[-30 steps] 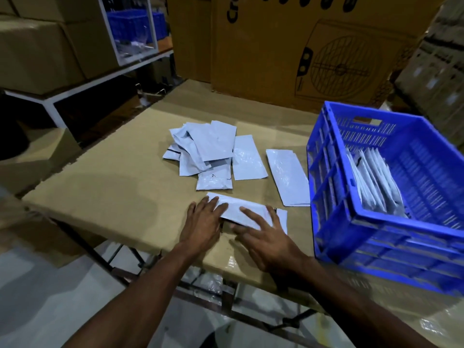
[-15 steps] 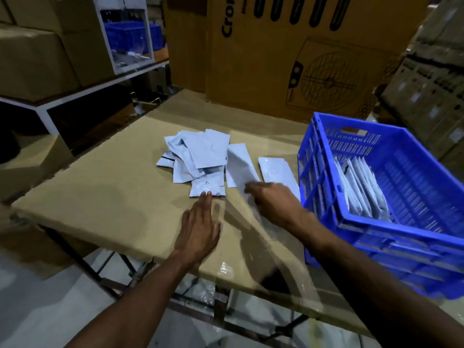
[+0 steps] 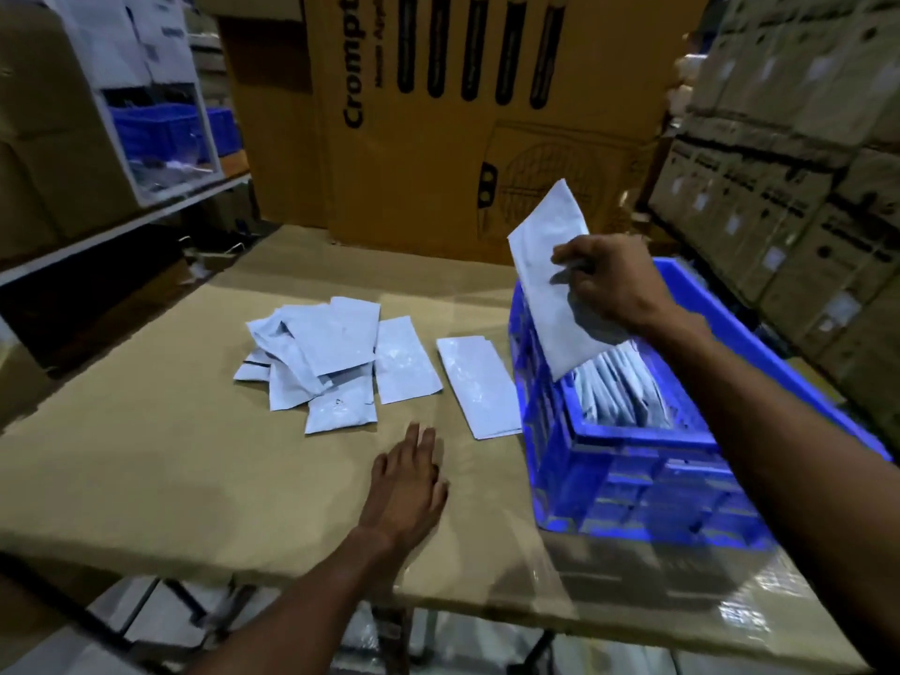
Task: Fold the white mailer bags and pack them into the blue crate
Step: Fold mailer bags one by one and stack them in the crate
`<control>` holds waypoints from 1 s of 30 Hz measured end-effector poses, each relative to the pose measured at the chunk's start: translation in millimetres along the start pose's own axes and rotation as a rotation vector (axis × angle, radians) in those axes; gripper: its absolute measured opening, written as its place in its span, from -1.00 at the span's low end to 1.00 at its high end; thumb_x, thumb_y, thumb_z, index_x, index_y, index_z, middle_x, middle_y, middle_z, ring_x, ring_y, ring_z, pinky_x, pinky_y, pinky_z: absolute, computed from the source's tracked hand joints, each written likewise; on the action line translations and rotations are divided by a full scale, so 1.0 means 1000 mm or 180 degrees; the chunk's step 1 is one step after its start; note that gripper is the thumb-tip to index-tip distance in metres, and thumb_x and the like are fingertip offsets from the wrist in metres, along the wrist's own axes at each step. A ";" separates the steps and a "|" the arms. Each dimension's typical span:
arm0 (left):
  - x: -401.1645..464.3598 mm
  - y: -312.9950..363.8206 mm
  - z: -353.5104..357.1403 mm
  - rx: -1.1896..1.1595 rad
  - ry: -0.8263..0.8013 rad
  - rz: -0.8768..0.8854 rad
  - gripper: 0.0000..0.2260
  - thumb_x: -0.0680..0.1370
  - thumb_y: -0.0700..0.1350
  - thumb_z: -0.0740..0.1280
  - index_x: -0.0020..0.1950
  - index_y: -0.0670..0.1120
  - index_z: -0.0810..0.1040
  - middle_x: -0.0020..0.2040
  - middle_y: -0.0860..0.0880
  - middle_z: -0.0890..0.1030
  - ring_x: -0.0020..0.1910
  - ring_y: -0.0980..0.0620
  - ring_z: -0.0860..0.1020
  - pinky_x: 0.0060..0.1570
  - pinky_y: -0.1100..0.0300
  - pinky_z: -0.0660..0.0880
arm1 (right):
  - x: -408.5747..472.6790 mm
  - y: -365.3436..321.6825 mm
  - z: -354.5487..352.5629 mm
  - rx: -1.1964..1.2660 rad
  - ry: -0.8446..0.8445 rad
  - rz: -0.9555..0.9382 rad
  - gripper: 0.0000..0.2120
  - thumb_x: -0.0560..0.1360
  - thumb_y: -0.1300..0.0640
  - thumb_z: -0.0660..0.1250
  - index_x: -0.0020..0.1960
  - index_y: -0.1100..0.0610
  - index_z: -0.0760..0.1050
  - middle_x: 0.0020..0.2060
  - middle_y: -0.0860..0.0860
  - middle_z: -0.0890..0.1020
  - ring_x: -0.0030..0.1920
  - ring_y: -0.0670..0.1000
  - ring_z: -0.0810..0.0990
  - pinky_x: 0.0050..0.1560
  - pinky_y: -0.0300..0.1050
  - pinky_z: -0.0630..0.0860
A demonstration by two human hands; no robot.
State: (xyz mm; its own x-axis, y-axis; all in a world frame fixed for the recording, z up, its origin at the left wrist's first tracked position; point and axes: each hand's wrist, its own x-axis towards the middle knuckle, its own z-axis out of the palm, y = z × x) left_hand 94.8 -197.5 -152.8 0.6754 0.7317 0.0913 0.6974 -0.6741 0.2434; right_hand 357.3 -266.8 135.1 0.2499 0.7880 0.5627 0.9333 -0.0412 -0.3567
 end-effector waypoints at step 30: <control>0.058 0.071 0.015 0.0220 -0.0388 0.0145 -0.37 0.64 0.25 -0.06 0.65 0.12 -0.19 0.62 0.14 -0.31 0.61 -0.14 -0.25 0.34 -0.53 -0.09 | -0.068 0.173 0.021 -0.1909 -0.1988 0.1053 -0.71 0.48 0.11 0.25 0.19 0.01 0.53 0.15 0.19 0.59 0.14 0.27 0.58 0.03 0.05 0.53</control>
State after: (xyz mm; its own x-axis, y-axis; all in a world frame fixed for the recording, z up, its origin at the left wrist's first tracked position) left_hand 187.3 -204.9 -144.9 0.7279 0.6854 -0.0182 0.6774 -0.7147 0.1744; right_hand 496.7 -314.3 19.1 0.5058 0.8602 -0.0650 0.8600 -0.4969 0.1160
